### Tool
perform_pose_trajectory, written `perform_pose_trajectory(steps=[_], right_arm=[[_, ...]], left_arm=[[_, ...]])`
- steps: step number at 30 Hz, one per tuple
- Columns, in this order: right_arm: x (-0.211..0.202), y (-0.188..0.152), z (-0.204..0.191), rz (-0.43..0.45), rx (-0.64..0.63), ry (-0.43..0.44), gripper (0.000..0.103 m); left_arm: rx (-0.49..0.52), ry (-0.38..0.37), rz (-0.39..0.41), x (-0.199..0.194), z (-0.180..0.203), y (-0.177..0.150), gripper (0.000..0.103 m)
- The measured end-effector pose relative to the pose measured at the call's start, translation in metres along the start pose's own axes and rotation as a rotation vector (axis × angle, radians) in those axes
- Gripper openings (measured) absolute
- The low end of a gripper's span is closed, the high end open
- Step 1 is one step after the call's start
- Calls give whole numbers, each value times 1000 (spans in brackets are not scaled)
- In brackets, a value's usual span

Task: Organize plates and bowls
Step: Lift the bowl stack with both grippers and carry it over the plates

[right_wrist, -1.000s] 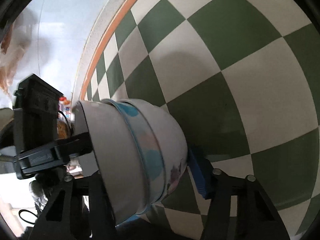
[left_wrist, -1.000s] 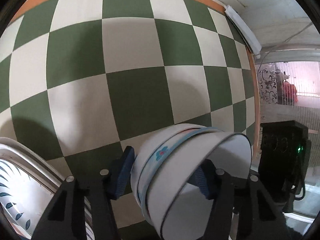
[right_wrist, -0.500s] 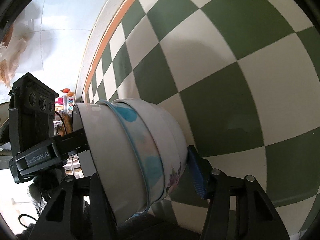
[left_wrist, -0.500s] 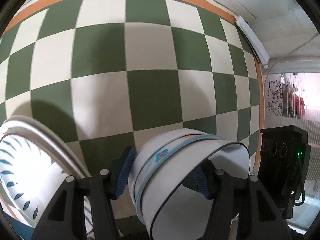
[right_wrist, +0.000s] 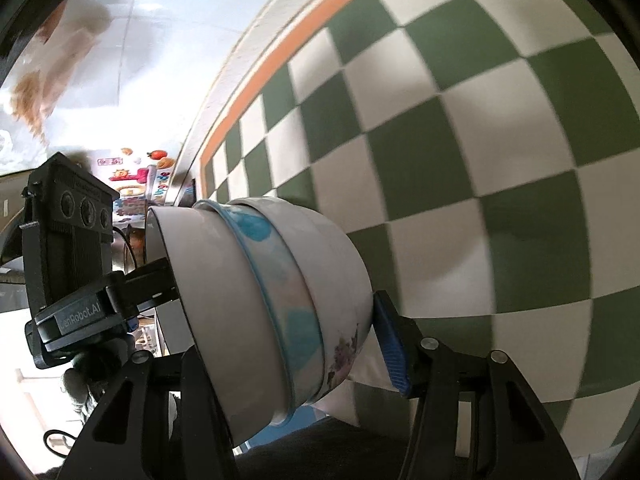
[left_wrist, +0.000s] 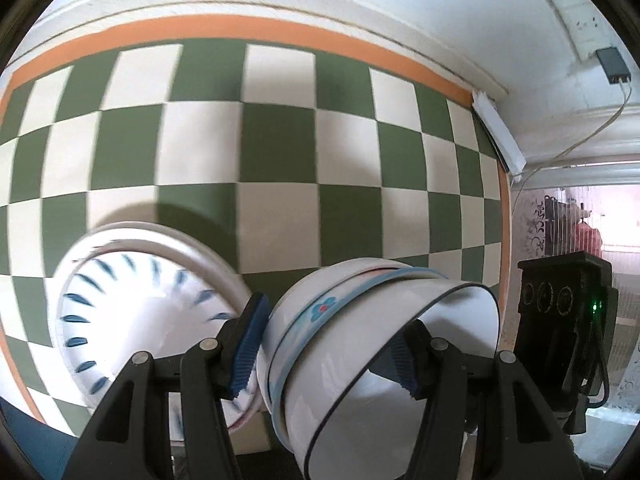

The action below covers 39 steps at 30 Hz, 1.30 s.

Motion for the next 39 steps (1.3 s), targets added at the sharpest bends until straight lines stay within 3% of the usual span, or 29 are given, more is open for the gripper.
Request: perform_pose_trajectory(steps=[9,18,29,39], right_arm=[[38,0,-55,-14,-42,10,55],[90,4,-85,-76,-75,-15,55],[129,3,-79,-134,-74,-64,55],[144,6,-79,-140,-79,-102,55]], left_arm=[[-32,7,47,-36,-55,-7,54],[-96,1,39,-38,-109,-15,54],[-156,-29,14,-22,-143,-23,54],[-183,-51,1,-12,-152,-26,55]])
Point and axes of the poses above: each gripper's, at about its wrist camera, not at the fingertips, and x roughly the way its jaws point, z to its right, y to its top, the point moved 9 cm from there along x, roughly the way its jaws point, and after that the axes turned 14 degrees about -z, right-handed, at the moved point
